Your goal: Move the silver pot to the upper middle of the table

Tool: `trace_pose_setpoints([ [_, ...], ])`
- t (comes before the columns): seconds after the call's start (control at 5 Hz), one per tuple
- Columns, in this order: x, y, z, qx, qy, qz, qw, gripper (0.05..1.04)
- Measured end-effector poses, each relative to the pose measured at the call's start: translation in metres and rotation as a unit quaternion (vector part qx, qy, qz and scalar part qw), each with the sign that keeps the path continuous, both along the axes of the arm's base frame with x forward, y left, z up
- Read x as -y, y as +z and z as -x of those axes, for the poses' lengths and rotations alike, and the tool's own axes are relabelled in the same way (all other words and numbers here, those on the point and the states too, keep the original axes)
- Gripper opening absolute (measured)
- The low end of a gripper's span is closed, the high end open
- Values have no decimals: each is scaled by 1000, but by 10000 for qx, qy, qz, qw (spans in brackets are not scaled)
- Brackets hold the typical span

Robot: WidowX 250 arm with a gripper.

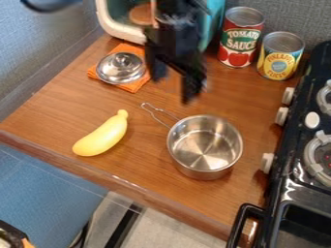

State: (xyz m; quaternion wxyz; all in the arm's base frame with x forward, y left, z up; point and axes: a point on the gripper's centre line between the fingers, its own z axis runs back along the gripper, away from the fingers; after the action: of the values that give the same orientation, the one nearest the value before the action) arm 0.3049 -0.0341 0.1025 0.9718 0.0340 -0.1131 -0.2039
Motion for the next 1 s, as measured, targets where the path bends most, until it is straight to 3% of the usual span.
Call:
trace_pose_setpoints([
  [0.4, 48, -11, 34, -80, -800, -19, 9968, 999],
  [0.6, 56, -28, 37, -218, -943, -147, 9952, 999],
  [1.0, 67, -68, 42, -695, -1291, -275, 9888, 999],
])
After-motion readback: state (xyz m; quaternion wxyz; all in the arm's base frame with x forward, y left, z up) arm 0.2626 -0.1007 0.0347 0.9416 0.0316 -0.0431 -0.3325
